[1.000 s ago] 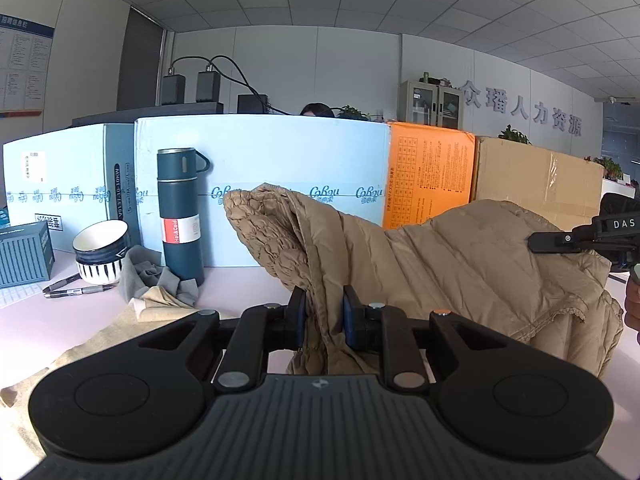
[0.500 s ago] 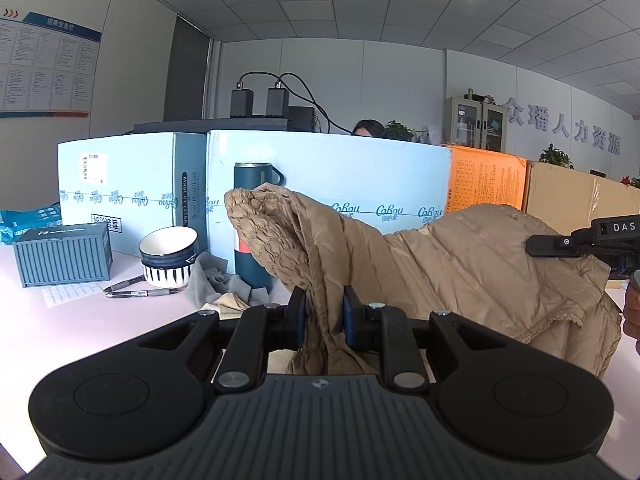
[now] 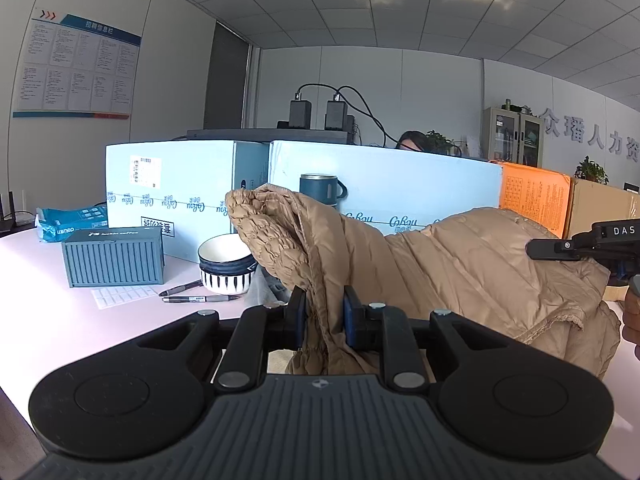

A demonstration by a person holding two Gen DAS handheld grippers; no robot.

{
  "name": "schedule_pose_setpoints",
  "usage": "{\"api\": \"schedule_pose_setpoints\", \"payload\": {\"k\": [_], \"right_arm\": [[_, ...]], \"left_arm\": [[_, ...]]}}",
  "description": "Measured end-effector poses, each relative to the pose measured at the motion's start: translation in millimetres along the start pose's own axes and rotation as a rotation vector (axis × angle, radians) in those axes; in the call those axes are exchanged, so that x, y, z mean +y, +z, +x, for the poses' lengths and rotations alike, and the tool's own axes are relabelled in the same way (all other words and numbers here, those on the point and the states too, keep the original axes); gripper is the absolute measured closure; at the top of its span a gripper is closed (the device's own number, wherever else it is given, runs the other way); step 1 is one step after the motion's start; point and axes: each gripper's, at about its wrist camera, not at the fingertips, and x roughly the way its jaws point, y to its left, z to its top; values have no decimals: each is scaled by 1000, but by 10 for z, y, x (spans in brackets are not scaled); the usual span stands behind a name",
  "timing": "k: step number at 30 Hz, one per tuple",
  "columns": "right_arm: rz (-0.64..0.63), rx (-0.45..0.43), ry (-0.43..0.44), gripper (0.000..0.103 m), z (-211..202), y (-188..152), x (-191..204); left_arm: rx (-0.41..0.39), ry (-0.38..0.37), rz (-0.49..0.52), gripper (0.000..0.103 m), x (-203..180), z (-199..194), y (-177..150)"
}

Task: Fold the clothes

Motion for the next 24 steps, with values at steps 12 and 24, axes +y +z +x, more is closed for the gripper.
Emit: {"api": "schedule_pose_setpoints", "payload": {"k": [12, 24], "right_arm": [[1, 40, 73, 82, 596, 118, 130], [26, 78, 143, 82, 1122, 128, 200]], "left_arm": [[-30, 88, -45, 86, 351, 36, 156], [-45, 163, -54, 86, 635, -12, 206]]}}
